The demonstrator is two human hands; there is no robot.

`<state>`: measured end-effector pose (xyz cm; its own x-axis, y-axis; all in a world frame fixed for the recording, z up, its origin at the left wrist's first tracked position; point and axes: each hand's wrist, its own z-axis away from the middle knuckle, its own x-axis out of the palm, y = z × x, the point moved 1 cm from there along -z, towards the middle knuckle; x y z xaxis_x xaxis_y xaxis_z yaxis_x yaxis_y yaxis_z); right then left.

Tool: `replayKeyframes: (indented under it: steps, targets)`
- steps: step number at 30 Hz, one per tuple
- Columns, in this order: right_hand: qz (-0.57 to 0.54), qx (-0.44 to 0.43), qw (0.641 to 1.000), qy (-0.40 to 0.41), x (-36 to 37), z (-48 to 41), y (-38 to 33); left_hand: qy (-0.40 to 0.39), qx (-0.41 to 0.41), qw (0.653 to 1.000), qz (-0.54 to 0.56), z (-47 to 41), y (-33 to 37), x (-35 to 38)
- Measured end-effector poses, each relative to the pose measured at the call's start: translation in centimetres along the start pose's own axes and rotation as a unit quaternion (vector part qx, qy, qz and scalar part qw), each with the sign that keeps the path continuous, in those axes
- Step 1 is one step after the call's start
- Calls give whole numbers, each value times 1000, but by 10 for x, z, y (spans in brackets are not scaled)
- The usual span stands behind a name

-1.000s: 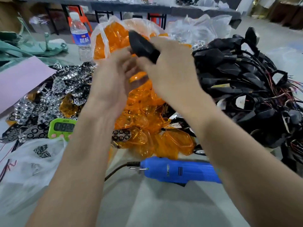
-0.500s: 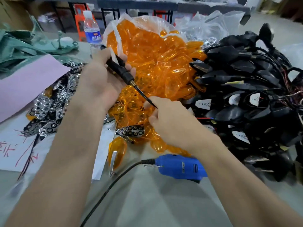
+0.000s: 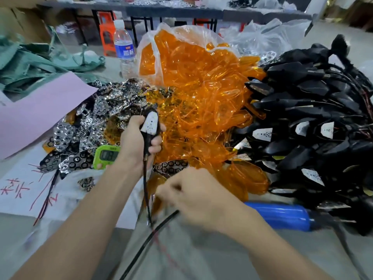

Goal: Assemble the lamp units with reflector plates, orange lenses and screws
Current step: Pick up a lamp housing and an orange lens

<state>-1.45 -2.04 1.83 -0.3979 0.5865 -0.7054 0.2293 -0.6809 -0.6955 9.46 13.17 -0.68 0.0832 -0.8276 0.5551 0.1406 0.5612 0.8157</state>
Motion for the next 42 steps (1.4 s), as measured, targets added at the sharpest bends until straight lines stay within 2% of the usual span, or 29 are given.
replayKeyframes:
  steps: [3, 8, 17, 22, 29, 33, 37, 38, 40, 42]
  targets:
    - [39, 36, 993, 103, -5, -27, 19, -3, 5, 998, -58, 4, -7, -6]
    - [173, 33, 975, 135, 12, -54, 20, 29, 22, 994, -107, 5, -9, -16]
    - [194, 31, 961, 195, 15, -54, 26, 23, 49, 994, -96, 0, -16, -20]
    - [210, 47, 954, 211, 14, -58, 26, 9, 45, 992, -121, -1, -17, -14]
    - [230, 95, 937, 244, 3, -52, 35, -34, 14, 995, -90, 7, -15, -9]
    - [235, 96, 943, 217, 2, -48, 36, -53, 11, 998, -41, 6, -9, -10]
    - [225, 83, 952, 192, 1, -42, 34, 0, 27, 998, -56, 2, -12, -10]
    - [202, 70, 955, 206, 2, -41, 32, 23, 37, 997, -71, 0, -13, -9]
    - [120, 37, 950, 286, 2, -38, 27, 51, 59, 990, -114, -2, -15, -5]
    - [52, -10, 916, 397, -2, -33, 24, 58, 86, 979, -178, -1, -15, -4]
